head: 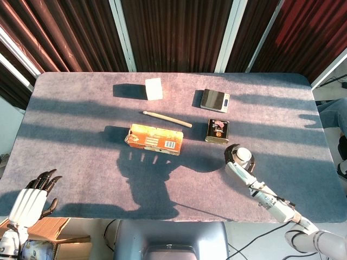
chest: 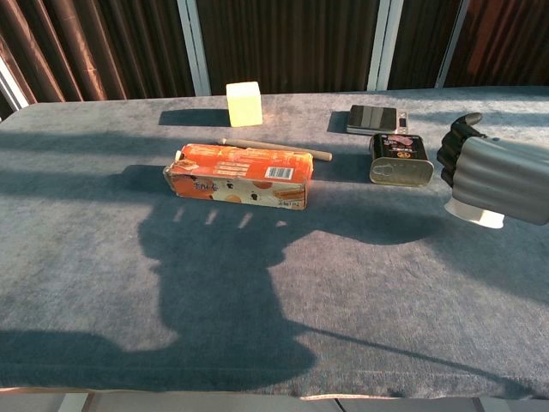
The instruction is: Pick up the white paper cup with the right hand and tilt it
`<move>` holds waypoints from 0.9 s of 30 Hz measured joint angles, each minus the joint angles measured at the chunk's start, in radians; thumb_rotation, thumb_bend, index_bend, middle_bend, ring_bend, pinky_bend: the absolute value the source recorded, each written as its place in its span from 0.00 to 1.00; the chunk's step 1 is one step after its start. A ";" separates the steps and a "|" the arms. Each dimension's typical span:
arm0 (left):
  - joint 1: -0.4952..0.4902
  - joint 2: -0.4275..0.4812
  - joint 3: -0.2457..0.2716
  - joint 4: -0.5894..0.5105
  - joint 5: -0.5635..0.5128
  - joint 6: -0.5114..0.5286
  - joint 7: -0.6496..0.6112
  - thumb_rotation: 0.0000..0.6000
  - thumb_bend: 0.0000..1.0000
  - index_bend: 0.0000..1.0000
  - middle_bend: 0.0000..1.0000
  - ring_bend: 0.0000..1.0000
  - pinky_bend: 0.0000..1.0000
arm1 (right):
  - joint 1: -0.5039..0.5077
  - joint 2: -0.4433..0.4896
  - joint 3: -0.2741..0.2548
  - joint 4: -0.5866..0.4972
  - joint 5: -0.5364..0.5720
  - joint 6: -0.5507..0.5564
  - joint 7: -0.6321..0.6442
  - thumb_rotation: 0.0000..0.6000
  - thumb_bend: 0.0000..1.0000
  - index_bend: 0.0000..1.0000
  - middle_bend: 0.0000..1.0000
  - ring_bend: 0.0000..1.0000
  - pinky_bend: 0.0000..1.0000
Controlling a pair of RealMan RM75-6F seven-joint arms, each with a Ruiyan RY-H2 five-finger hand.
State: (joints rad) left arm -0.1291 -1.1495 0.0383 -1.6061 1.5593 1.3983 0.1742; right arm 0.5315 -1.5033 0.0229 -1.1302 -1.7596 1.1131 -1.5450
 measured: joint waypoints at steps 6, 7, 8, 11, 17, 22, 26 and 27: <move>0.001 0.003 -0.001 0.001 0.000 0.003 -0.008 1.00 0.40 0.21 0.09 0.10 0.29 | 0.003 -0.034 0.015 -0.008 0.042 -0.030 -0.008 1.00 0.37 0.53 0.43 0.32 0.43; 0.001 0.003 -0.001 0.001 0.000 0.003 -0.009 1.00 0.40 0.21 0.09 0.10 0.29 | 0.001 -0.036 0.015 -0.008 0.045 -0.024 0.001 1.00 0.37 0.52 0.42 0.31 0.43; 0.001 0.003 -0.001 0.001 0.000 0.002 -0.009 1.00 0.40 0.21 0.09 0.10 0.29 | -0.002 -0.038 0.015 -0.009 0.047 -0.019 0.008 1.00 0.37 0.50 0.41 0.30 0.42; 0.000 0.003 0.000 0.001 0.000 0.000 -0.007 1.00 0.40 0.21 0.09 0.10 0.29 | -0.011 -0.040 0.015 -0.013 0.058 -0.008 0.024 1.00 0.37 0.42 0.35 0.27 0.39; -0.001 0.001 0.001 0.000 -0.001 -0.005 0.000 1.00 0.40 0.21 0.09 0.10 0.29 | -0.025 -0.033 0.026 -0.039 0.090 0.006 0.055 1.00 0.36 0.22 0.20 0.17 0.32; -0.001 0.002 0.000 0.000 -0.003 -0.005 0.000 1.00 0.40 0.21 0.09 0.10 0.29 | -0.046 -0.015 0.044 -0.106 0.133 0.026 0.125 1.00 0.35 0.17 0.15 0.14 0.28; -0.001 0.001 0.000 0.001 -0.003 -0.003 0.002 1.00 0.40 0.21 0.09 0.10 0.29 | -0.074 0.025 0.059 -0.214 0.186 0.038 0.192 1.00 0.35 0.16 0.15 0.13 0.27; -0.001 0.000 0.000 0.001 -0.003 -0.003 0.003 1.00 0.40 0.21 0.09 0.10 0.29 | -0.082 0.043 0.062 -0.253 0.199 0.039 0.224 1.00 0.35 0.16 0.15 0.13 0.27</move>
State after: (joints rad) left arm -0.1298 -1.1492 0.0379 -1.6053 1.5567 1.3955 0.1771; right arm 0.4496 -1.4600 0.0849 -1.3832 -1.5609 1.1523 -1.3211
